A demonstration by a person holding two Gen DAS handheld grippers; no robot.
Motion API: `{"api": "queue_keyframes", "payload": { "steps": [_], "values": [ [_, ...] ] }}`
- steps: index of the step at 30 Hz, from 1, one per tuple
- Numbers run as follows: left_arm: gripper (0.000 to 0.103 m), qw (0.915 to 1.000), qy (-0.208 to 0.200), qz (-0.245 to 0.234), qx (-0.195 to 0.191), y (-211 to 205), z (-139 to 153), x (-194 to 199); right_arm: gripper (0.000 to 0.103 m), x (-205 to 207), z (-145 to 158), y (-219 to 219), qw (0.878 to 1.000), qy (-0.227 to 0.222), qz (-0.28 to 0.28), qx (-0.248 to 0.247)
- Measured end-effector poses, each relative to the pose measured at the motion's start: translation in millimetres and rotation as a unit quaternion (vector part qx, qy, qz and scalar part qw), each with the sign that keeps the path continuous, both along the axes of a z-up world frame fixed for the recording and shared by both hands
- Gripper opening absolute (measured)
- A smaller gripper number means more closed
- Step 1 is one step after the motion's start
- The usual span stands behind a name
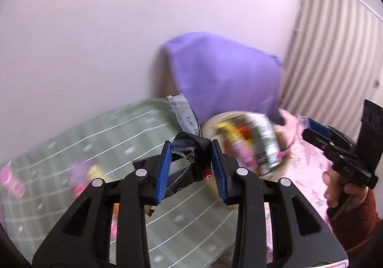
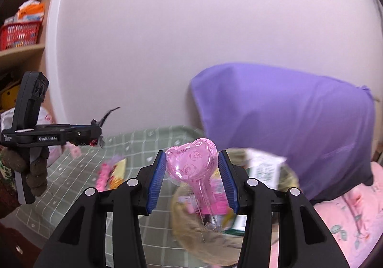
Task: Collect trash
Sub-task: 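Carry the black-grey strap and pink lollipop over the yellow trash bag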
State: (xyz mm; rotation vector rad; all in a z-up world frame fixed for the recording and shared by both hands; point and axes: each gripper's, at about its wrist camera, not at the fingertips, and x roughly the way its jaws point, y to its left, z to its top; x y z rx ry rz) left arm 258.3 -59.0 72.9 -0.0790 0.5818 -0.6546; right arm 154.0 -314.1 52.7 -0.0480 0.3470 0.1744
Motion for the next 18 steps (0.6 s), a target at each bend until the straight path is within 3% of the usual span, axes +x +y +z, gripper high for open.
{"api": "queue_keyframes", "payload": {
  "steps": [5,11,14,18],
  "values": [
    [0.032,0.9982,0.002,-0.06,-0.004,-56.0,-0.1,5.8,0.043,-14.9,11.7,-36.7,0.999,-0.016,-0.045,0.0],
    [0.032,0.9942,0.038,-0.099,-0.013,-116.4,-15.5,36.2,0.043,-25.8,12.5,-89.2,0.994,-0.011,-0.103,0.039],
    [0.032,0.9927,0.051,-0.109,0.011,-143.9,-31.1,48.7,0.043,-24.5,9.5,-103.7,0.992,-0.003,-0.121,0.044],
    [0.032,0.9873,0.083,-0.115,0.071,-184.3,-65.2,72.0,0.043,-7.1,7.5,-109.8,0.992,0.007,-0.118,0.049]
  ]
}}
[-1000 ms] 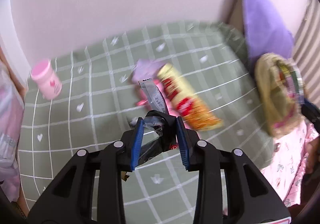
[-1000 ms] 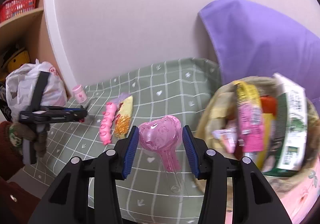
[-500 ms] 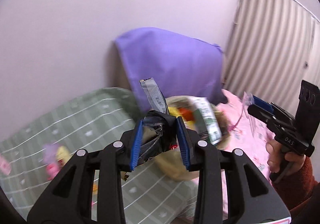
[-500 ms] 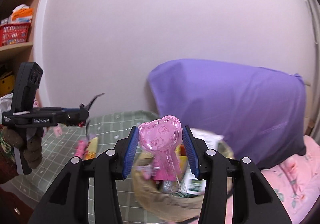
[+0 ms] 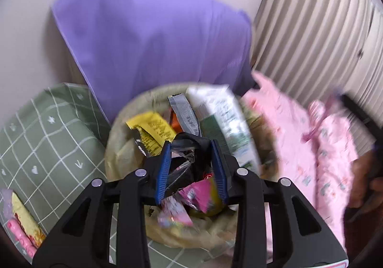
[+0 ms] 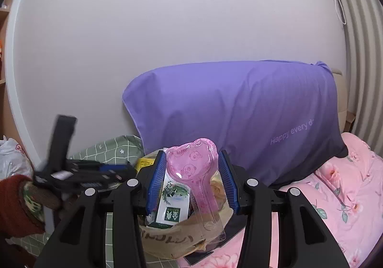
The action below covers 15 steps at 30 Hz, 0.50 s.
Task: Collect trash
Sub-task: 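Carry the black-grey strap and pink lollipop over the yellow trash bag, then open both grippers to drop the strap and lollipop into the bag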
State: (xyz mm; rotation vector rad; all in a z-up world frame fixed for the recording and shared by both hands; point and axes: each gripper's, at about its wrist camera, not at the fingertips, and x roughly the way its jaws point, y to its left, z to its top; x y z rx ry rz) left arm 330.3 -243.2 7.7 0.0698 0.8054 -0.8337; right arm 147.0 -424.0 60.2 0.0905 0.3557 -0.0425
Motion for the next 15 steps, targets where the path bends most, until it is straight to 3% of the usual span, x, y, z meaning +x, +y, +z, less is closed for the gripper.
{"api": "queue_keyframes", "payload": {
  "steps": [6,15],
  "values": [
    [0.031,0.997,0.008,-0.02,0.075,-22.1,-30.7,8.9,0.043,41.6,-2.0,-0.3,0.999,0.023,0.027,0.011],
    [0.031,0.996,0.006,-0.058,0.068,-5.0,-34.6,-0.4,0.043,111.6,-42.0,0.3,0.99,0.11,0.05,0.078]
  ]
}}
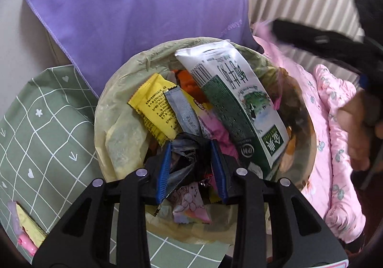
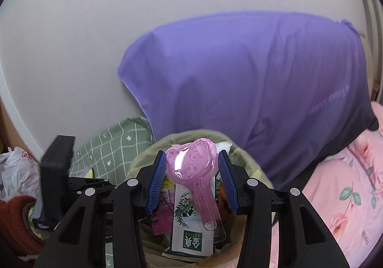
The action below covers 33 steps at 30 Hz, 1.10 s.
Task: Collect trash
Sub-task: 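Open both grippers to drop the strap and lollipop into the bag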
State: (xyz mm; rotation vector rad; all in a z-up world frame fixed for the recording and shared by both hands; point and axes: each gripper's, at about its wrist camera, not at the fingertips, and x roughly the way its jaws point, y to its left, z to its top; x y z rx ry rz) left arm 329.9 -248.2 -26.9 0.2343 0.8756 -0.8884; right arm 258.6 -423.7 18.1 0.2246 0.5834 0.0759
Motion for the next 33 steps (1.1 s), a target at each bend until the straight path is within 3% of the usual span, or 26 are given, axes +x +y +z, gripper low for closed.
{"api": "queue_keyframes", "payload": {
  "steps": [7,13,17,25,27,33],
  "values": [
    [0.031,0.9994,0.016,-0.004,-0.031,16.1,4.3,-6.7,0.043,35.1,-39.6,1.5,0.995,0.097,-0.001,0.004],
    [0.031,0.9971,0.045,0.004,-0.061,30.4,4.6,0.3,0.043,32.0,-42.7,3.9,0.996,0.095,-0.003,0.0],
    [0.031,0.9932,0.07,0.009,-0.093,28.7,10.8,11.2,0.043,16.7,-32.1,8.9,0.998,0.058,0.005,-0.009],
    [0.032,0.992,0.06,0.004,-0.111,23.6,21.8,10.1,0.043,7.4,-23.5,4.3,0.999,0.032,-0.01,-0.005],
    [0.035,0.9915,0.059,0.002,-0.116,22.7,24.3,8.5,0.043,5.8,-23.3,-2.4,0.999,0.026,-0.017,0.011],
    [0.059,0.9909,0.047,0.013,-0.125,34.6,35.5,1.9,0.044,4.5,-24.6,-11.6,0.999,0.027,-0.028,0.038]
  ]
}}
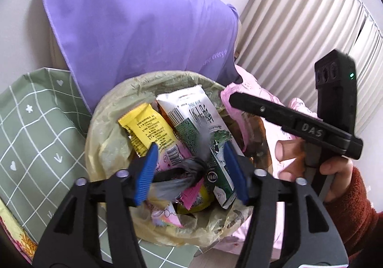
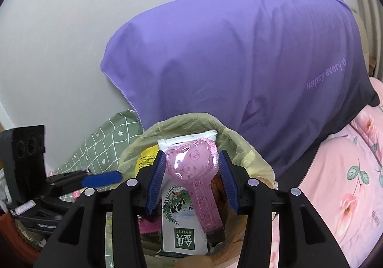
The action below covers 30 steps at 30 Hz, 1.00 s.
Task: Collect trash
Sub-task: 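Open both grippers to drop the strap and lollipop into the bag, then move both grippers back to the table toward the remaining wrappers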
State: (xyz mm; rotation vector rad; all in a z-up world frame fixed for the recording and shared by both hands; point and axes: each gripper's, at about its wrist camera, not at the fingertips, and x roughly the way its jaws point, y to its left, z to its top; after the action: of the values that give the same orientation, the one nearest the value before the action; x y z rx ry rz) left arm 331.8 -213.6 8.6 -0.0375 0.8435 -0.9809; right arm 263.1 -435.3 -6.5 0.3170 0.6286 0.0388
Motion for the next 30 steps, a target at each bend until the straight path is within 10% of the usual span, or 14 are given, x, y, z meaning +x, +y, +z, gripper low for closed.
{"api": "queue_keyframes", "payload": {
  "steps": [16,21,30],
  "values": [
    [0.065,0.9823,-0.024,0.181,0.039,125.1,-19.1,-29.1,0.052,-25.5,17.1,50.1,0.997,-0.05,0.06,-0.008],
    [0.065,0.9618,-0.047,0.243,0.117,177.7,-45.7,-50.7,0.052,-37.8,13.7,90.3,0.992,-0.062,0.106,-0.033],
    [0.065,0.9241,0.016,0.365,0.112,277.2,-70.3,-64.6,0.052,-39.2,-11.1,170.3,0.972,-0.039,0.216,-0.081]
  ]
}}
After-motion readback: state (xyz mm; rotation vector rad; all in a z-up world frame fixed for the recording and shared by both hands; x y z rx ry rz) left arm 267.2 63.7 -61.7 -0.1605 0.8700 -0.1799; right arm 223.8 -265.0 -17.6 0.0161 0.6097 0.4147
